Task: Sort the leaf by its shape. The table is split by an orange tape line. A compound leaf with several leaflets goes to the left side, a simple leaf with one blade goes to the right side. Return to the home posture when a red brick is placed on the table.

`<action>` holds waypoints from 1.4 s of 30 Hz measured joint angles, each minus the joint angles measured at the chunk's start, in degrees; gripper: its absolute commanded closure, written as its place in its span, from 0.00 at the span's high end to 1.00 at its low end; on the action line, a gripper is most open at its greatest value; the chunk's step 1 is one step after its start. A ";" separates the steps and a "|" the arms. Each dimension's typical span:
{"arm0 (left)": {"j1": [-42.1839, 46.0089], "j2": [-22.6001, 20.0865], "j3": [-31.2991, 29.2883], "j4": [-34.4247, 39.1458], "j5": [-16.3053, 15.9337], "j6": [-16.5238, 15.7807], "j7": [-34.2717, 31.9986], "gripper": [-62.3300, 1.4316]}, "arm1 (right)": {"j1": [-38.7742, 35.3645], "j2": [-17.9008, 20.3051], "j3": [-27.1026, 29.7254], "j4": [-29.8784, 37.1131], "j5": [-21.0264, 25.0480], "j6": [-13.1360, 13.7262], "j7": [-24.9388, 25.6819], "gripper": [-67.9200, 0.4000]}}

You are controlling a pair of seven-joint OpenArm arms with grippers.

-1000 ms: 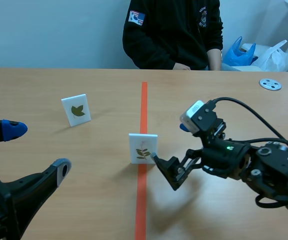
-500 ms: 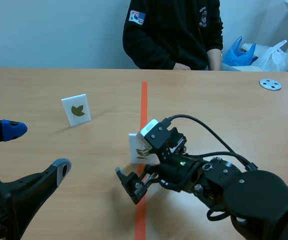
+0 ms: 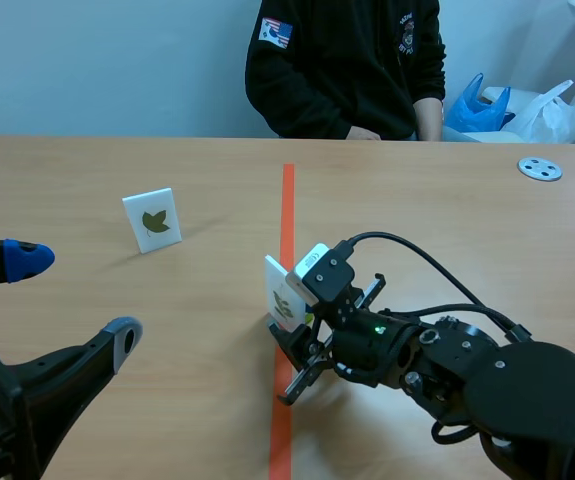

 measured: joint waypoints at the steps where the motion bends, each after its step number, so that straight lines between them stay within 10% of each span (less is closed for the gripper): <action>1: 0.00 0.00 0.00 0.00 0.00 0.00 0.02 1.00 | 0.00 0.15 0.00 0.00 0.00 0.00 0.00 0.24; 13: 0.00 0.00 0.00 0.00 0.00 0.00 0.00 1.00 | -0.09 0.39 1.09 1.11 -0.22 0.02 5.25 0.03; 24: 0.00 0.00 0.00 0.00 0.00 0.00 0.02 1.00 | -5.97 6.38 13.68 18.78 0.70 3.91 4.74 0.03; 42: 0.00 0.00 0.00 0.00 0.00 0.00 0.02 1.00 | -24.06 13.05 46.31 30.14 23.21 9.27 -14.56 0.03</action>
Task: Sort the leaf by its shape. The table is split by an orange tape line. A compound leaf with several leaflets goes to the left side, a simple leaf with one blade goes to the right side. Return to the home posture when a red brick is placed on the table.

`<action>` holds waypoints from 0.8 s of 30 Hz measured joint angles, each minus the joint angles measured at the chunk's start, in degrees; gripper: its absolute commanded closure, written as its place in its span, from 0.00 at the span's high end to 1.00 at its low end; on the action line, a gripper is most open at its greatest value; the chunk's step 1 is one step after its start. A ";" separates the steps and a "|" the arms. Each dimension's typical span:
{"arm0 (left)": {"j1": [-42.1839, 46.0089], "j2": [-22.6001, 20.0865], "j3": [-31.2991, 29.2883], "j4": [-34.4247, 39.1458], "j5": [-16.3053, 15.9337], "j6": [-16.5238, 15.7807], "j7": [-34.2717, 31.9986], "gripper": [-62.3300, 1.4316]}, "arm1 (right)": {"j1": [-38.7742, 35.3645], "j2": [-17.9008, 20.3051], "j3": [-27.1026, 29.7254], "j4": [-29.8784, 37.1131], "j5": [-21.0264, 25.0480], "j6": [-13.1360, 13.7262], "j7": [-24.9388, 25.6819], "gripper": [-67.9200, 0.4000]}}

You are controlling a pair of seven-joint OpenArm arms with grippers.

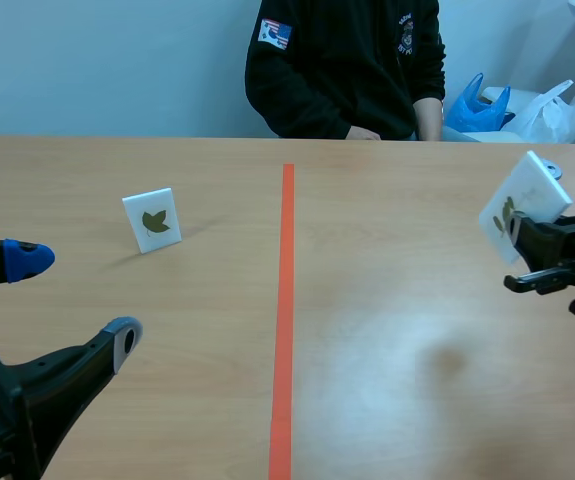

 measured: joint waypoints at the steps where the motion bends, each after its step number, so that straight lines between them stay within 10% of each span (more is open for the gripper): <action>1: 0.00 0.00 0.00 0.00 0.00 0.00 0.00 1.00 | -0.31 0.00 0.81 0.00 0.76 0.00 -1.11 0.03; 10: 0.00 0.00 0.00 0.00 0.00 0.00 0.00 1.00 | -0.13 -0.07 2.82 -3.26 0.63 -5.16 -2.29 0.03; 24: 0.00 0.00 0.00 0.00 0.00 0.00 0.00 1.00 | 14.56 -0.66 1.38 -29.55 -2.58 -8.63 2.78 0.03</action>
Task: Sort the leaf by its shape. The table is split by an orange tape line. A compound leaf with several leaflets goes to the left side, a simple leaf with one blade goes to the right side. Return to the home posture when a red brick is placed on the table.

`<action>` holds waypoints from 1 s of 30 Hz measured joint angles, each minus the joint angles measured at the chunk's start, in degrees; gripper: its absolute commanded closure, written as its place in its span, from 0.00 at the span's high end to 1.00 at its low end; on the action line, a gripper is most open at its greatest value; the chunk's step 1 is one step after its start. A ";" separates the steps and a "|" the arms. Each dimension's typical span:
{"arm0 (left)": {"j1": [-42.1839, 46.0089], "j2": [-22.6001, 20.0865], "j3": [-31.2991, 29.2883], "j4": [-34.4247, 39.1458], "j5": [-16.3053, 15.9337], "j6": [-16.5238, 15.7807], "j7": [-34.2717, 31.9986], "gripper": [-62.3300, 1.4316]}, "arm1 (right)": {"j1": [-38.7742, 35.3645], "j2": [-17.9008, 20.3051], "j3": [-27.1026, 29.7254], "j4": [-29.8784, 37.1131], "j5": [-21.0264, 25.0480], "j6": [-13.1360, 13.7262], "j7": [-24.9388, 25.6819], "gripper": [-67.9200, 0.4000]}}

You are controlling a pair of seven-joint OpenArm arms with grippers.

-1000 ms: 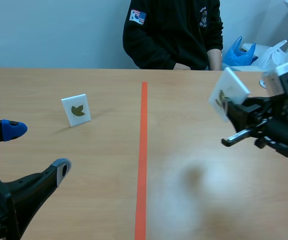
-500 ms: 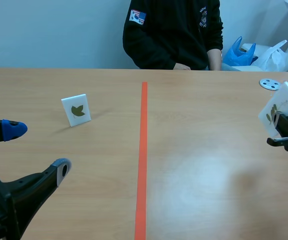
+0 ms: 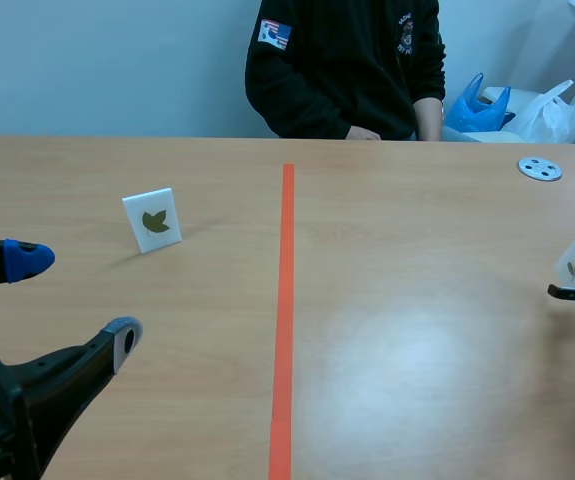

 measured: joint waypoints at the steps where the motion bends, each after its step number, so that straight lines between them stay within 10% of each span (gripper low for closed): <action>1: 0.00 0.00 0.00 0.00 0.00 0.00 0.00 1.00 | 0.68 -0.02 -0.90 -1.44 -0.50 0.07 0.85 0.03; 10: 0.00 0.00 0.00 0.00 0.00 0.00 0.00 1.00 | 1.57 -2.58 -4.50 -5.95 -4.63 -3.41 3.30 0.08; 25: 0.00 0.00 0.00 0.00 0.00 0.00 0.00 1.00 | 1.57 -2.14 -4.46 -5.05 -4.74 -3.19 12.35 0.96; 30: 0.00 0.00 0.00 0.00 0.00 0.00 0.00 1.00 | 0.26 0.02 -2.10 0.11 -4.74 -3.19 12.57 1.00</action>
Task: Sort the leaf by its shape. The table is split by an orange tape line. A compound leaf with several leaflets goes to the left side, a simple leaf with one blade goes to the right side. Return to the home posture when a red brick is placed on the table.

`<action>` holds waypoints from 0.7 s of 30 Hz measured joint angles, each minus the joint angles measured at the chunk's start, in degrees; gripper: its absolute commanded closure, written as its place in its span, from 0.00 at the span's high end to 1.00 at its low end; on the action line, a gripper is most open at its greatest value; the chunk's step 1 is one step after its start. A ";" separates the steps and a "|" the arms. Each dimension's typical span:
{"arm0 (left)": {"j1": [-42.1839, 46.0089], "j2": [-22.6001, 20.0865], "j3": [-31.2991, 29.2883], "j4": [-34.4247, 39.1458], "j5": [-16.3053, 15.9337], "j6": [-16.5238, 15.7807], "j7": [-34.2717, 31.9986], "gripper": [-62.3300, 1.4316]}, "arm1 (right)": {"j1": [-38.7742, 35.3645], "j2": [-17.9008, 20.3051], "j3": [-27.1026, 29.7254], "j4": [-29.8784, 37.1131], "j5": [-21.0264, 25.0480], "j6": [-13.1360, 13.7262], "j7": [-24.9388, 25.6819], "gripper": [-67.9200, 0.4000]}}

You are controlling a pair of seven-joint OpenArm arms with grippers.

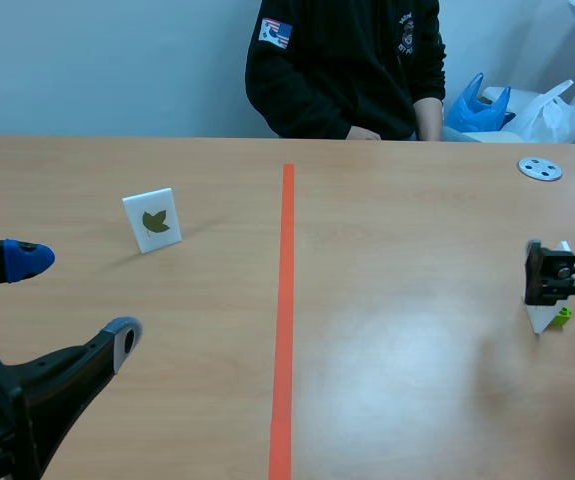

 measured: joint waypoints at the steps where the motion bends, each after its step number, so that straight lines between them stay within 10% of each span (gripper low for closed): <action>1: 0.00 0.00 0.00 0.00 0.00 0.00 0.00 1.00 | -0.96 0.59 0.87 1.90 0.00 0.07 -0.44 1.00; 21: 0.00 0.00 0.00 0.00 0.00 0.00 0.00 1.00 | -38.84 0.09 9.27 52.59 0.00 2.10 -13.42 1.00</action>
